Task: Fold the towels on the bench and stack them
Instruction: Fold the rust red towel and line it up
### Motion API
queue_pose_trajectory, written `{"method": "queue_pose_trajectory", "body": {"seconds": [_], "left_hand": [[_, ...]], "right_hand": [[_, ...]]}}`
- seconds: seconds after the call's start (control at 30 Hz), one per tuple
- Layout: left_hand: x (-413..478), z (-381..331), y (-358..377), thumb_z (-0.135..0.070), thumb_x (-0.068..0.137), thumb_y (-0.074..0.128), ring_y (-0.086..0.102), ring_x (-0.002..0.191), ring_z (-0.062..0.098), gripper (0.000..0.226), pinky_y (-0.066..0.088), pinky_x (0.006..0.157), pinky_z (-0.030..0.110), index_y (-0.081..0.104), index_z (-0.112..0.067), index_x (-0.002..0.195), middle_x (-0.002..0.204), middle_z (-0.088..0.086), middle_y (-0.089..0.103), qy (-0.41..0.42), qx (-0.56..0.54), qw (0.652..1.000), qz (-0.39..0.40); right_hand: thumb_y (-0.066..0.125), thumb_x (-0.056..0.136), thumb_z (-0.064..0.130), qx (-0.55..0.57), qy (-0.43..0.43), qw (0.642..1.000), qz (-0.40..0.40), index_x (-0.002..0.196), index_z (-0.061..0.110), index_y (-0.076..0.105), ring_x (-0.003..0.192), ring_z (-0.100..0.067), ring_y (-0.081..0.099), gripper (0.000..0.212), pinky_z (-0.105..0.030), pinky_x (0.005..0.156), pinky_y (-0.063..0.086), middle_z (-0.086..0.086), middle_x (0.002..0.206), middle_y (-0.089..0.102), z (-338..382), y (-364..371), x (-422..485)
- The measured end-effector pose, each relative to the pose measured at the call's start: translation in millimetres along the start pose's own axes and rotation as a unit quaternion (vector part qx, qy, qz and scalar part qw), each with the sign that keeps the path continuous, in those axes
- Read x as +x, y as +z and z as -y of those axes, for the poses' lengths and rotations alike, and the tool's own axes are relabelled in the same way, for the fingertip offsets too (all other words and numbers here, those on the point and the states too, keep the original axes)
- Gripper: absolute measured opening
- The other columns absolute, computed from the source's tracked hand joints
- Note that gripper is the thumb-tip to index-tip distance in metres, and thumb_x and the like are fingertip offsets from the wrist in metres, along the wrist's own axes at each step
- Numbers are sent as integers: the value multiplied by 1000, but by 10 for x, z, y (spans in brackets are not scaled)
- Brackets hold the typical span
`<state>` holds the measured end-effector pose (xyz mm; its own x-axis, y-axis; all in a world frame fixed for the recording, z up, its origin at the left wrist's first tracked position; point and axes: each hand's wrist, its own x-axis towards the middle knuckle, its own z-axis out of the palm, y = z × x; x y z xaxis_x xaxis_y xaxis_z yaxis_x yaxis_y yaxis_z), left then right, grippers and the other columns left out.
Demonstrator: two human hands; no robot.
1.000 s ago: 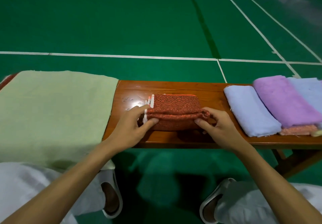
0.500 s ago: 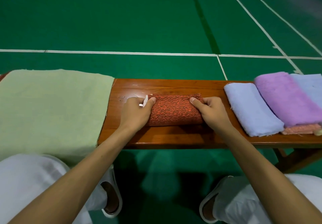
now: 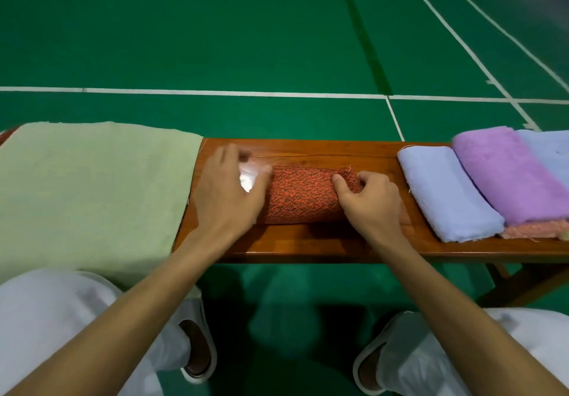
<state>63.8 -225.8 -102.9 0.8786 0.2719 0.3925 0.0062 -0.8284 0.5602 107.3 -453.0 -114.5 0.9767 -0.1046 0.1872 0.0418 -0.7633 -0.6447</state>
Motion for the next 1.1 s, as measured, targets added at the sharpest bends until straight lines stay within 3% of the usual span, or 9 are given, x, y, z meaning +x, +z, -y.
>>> {"method": "queue_pose_trajectory", "body": {"seconds": [0.07,0.13,0.2,0.27,0.4,0.5,0.7,1.03,1.1], "left_hand": [[-73,-122,-8,-51,104,44,48,129,18,50,41,101,34,54,-18,141,141,1,55,158,62,984,51],[-180,-223,77,-51,108,30,28,152,20,59,27,119,40,35,-21,158,166,2,32,230,121,956,137],[-298,-237,214,-51,110,20,10,159,21,61,16,128,44,18,-23,165,173,2,12,223,161,941,196],[-341,-203,310,-50,110,15,7,160,22,61,12,129,45,11,-24,166,173,2,9,202,179,940,208],[-230,-146,369,-49,111,13,3,160,20,59,8,130,44,10,-27,165,172,-1,11,184,172,945,209],[-114,-43,346,-49,110,12,1,160,20,58,5,128,46,16,-30,164,172,-2,13,145,138,954,224],[-20,165,326,-51,105,7,7,160,22,64,8,128,52,24,-31,163,171,-3,17,79,95,965,231],[15,199,287,-55,103,9,7,160,24,67,8,128,53,28,-32,162,171,1,22,46,68,971,224],[24,174,222,-62,100,16,21,156,28,71,19,124,53,34,-27,159,167,6,32,21,68,976,206]], "right_hand": [[66,93,49,-37,-9,999,-18,69,15,57,62,-21,57,42,-29,51,28,4,63,56,57,1,-36],[67,91,48,-89,-44,992,-76,91,14,63,74,-22,58,33,-29,60,33,1,84,61,82,3,-88],[67,92,41,-116,-118,977,-132,109,11,64,93,-27,60,34,-32,68,41,-8,107,62,98,-5,-137],[62,97,32,-113,-222,958,-143,116,7,68,118,-33,56,32,-35,91,46,-15,124,63,94,-3,-159],[34,108,42,-180,-299,937,24,146,14,55,153,-32,27,52,-55,120,28,-9,157,46,32,107,-228],[17,108,49,-211,-278,932,96,158,20,38,157,-29,16,61,-56,121,27,-3,165,34,-56,167,-214],[10,106,57,-199,-197,955,99,162,25,28,156,-31,21,67,-55,119,31,-1,169,25,-275,121,-101],[15,102,62,-175,-172,963,115,161,30,31,152,-29,29,69,-52,119,30,-2,168,28,-265,83,-96],[20,98,68,-152,-152,968,125,161,35,29,152,-28,29,71,-51,119,31,-1,168,26,-258,22,-82]]}}
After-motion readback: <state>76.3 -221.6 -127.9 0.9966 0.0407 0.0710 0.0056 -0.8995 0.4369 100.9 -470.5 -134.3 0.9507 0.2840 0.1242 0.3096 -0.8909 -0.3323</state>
